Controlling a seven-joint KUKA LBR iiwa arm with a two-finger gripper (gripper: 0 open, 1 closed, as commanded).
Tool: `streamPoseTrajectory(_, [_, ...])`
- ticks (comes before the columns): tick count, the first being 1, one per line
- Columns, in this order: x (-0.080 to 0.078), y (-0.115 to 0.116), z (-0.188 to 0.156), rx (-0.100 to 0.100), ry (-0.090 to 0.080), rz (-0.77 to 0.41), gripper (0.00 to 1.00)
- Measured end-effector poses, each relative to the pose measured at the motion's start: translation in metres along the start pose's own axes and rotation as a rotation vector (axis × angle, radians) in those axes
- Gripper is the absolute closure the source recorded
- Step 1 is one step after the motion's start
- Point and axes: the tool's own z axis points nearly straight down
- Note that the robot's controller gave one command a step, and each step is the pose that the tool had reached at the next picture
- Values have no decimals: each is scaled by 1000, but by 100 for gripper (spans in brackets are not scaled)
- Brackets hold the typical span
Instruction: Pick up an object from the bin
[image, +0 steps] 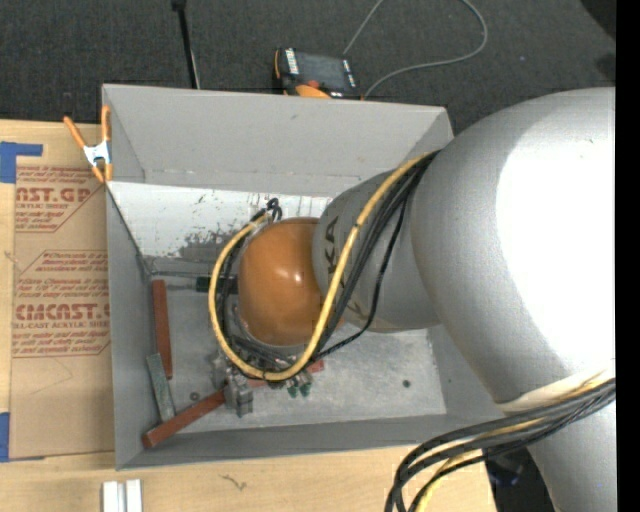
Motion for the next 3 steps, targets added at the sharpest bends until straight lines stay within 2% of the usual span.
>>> streamPoseTrajectory(1, [-46,-16,-107,4,-11,20,100])
streamPoseTrajectory(2, [-43,-16,-102,3,-1,20,0])
streamPoseTrajectory(3, [-4,8,-6,1,3,-391,0])
